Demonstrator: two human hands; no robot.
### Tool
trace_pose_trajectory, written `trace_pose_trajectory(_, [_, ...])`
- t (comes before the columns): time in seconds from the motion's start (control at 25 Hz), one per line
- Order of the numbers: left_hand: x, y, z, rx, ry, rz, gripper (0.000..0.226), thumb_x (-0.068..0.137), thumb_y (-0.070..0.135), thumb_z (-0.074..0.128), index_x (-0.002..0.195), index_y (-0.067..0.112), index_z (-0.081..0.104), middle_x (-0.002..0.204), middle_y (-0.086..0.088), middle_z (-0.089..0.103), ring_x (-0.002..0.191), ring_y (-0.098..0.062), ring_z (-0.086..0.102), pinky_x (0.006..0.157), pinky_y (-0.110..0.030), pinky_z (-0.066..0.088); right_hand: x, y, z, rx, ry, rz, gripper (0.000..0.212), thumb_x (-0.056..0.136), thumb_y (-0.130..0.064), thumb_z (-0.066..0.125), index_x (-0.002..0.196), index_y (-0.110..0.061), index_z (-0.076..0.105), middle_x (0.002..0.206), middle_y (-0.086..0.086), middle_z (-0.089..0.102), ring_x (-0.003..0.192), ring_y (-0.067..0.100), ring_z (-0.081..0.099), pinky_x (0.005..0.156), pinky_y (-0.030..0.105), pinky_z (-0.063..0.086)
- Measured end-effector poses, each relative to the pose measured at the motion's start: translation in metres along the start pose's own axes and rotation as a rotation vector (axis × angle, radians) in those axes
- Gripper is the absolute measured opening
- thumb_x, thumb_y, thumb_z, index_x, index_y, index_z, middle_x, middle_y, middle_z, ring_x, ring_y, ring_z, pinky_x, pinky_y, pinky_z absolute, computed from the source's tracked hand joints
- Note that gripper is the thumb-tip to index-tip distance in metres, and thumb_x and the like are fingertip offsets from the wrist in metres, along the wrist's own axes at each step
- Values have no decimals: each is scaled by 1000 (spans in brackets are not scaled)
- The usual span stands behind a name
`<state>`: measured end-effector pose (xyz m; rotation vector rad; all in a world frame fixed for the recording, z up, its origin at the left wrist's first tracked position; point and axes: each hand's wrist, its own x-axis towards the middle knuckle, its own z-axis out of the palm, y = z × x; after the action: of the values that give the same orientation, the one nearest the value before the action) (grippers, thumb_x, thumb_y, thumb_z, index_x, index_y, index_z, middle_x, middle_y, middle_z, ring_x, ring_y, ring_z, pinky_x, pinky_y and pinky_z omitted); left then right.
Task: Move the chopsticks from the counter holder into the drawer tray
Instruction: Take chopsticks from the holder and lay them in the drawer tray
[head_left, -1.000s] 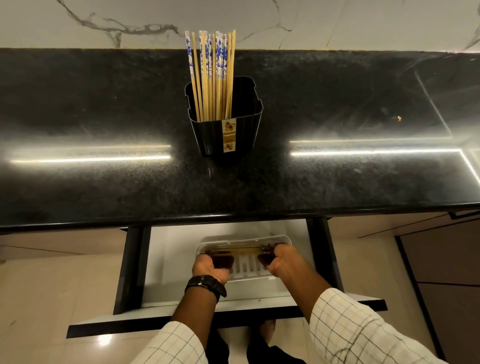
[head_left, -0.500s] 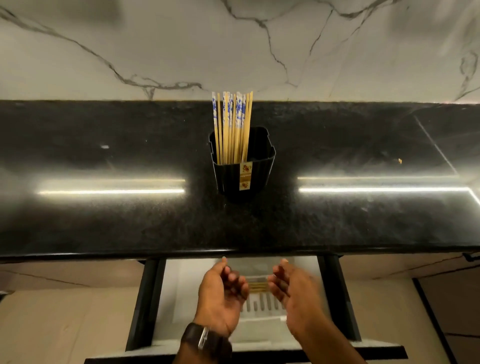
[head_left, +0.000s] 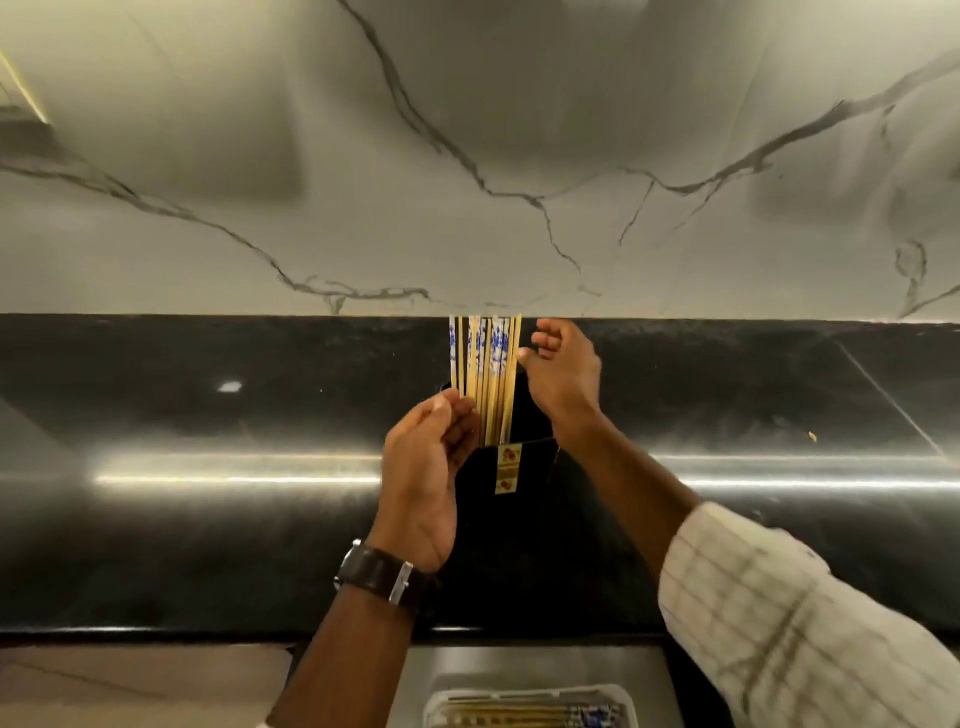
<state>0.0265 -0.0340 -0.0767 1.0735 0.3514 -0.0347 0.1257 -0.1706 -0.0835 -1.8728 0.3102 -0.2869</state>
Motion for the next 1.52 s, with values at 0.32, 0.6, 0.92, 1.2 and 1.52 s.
trace_pose_trajectory(0.32, [36,2,6,-107,-26,-119,25,103,14,45,117,8,65,106,-11,73,103,-24,68,92,-35,53,67,2,22,14,-356,287,16,89,-2,72,104,-4,68,104,16,77,95,28,76,92,46,60])
trace_pose_trajectory(0.6, [52,-10,6,-60,-2,-146,26,102,15,48,119,11,67,108,-9,77,102,-21,72,85,-32,54,67,11,17,-130,-217,44,11,88,-13,76,97,-14,69,94,6,78,80,17,78,77,37,65])
trace_pose_trajectory(0.92, [50,-11,24,-16,-54,-54,24,100,8,52,116,10,70,113,-9,76,107,-20,71,95,-34,55,64,-1,-6,-185,-91,-292,10,89,-16,75,95,-11,70,87,0,76,78,11,75,69,25,63])
trace_pose_trajectory(1.2, [39,-13,35,23,-79,-14,25,100,5,51,111,11,73,104,-5,78,93,-15,76,76,-25,59,52,4,-6,-189,-180,-240,15,88,-12,76,102,-10,74,96,2,79,85,10,76,81,32,64])
trace_pose_trajectory(1.52, [19,3,28,119,-81,128,22,98,10,58,116,14,70,111,-1,74,104,-13,70,91,-28,55,19,-44,-40,35,-29,-365,23,95,-10,66,117,-10,68,100,-5,75,85,1,75,87,27,61])
